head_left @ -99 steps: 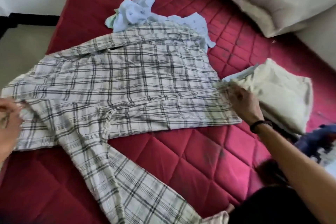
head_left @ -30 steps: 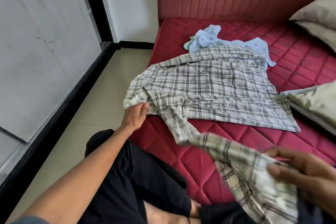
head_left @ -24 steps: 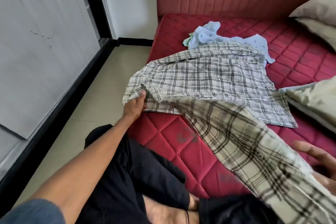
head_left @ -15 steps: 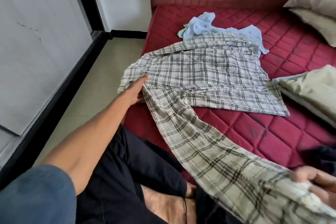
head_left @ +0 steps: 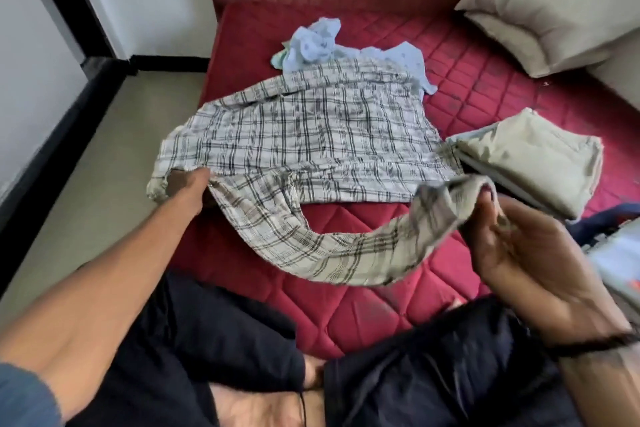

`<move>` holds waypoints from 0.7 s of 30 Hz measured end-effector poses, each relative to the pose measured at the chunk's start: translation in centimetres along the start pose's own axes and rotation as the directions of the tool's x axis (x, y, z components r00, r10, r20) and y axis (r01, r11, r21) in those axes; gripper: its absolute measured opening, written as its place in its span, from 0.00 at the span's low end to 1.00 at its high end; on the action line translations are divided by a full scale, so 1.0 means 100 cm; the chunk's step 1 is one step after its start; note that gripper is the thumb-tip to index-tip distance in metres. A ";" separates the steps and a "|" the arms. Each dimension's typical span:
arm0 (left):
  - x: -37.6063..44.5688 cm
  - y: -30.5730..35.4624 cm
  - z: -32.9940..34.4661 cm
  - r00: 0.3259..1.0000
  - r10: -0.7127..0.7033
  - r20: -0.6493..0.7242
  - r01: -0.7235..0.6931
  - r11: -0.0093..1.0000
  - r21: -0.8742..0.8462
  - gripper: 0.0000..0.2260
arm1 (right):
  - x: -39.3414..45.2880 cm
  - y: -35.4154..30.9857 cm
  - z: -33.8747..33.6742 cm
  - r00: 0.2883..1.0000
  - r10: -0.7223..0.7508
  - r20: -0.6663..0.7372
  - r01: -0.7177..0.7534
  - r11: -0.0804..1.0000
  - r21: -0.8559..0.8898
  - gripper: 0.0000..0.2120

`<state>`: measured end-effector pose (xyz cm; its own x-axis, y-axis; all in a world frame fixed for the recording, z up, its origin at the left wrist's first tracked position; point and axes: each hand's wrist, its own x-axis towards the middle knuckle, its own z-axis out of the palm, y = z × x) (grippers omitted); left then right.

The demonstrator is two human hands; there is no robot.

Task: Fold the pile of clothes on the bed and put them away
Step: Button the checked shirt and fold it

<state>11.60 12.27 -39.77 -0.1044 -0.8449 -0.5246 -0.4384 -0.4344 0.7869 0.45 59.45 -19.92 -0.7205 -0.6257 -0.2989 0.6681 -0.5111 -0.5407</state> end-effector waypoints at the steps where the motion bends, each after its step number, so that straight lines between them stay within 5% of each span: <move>1: 0.002 0.005 0.001 0.999 -0.006 -0.035 0.006 1.000 -0.021 0.24 | 0.016 -0.019 0.013 0.995 -0.018 0.102 0.019 1.000 -0.012 0.22; 2: 0.002 0.005 0.001 0.999 0.013 -0.040 -0.015 0.999 -0.052 0.21 | 0.019 -0.033 0.020 0.984 0.062 0.167 -0.070 0.997 0.041 0.21; 4: 0.005 0.011 0.002 1.000 -0.007 0.015 0.009 0.991 -0.137 0.09 | 0.058 -0.054 0.048 0.992 -0.014 0.127 0.001 0.995 0.102 0.18; 6: 0.009 0.017 0.004 0.998 -0.028 0.048 0.038 0.974 -0.222 0.11 | 0.098 -0.076 0.035 0.997 -0.070 0.043 0.062 0.985 0.162 0.15; 10: 0.013 0.019 0.003 0.998 0.015 0.067 0.008 0.947 -0.321 0.13 | 0.172 -0.091 -0.017 0.979 -0.127 -0.157 0.176 0.919 0.352 0.38; 12: 0.014 0.016 0.002 0.995 0.042 0.093 -0.003 0.924 -0.383 0.11 | 0.202 -0.080 -0.053 0.958 -0.102 -0.267 0.190 0.926 0.326 0.41; 15: 0.006 0.009 -0.002 0.993 0.079 0.090 -0.033 0.906 -0.423 0.16 | 0.233 -0.054 -0.103 0.884 -0.013 -0.466 0.074 0.991 0.113 0.16; 17: 0.003 0.001 -0.002 0.989 0.149 0.016 -0.127 0.892 -0.435 0.20 | 0.253 -0.044 -0.127 0.842 -0.107 -0.529 0.017 0.985 -0.172 0.05; 19: -0.018 -0.004 0.004 0.963 0.258 -0.073 -0.265 0.868 -0.420 0.20 | 0.266 -0.042 -0.142 0.819 -0.345 -0.459 0.032 0.826 -0.563 0.17; 21: -0.053 -0.008 0.014 0.881 0.424 -0.209 -0.462 0.866 -0.190 0.26 | 0.266 -0.044 -0.143 0.841 -0.525 -0.127 0.007 0.246 -0.969 0.34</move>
<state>11.23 17.54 -38.11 -0.0916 -0.9940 -0.0603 -0.1620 -0.0448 0.9858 -24.32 53.49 -36.72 -0.9808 -0.1832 -0.0675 -0.0206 0.4407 -0.8974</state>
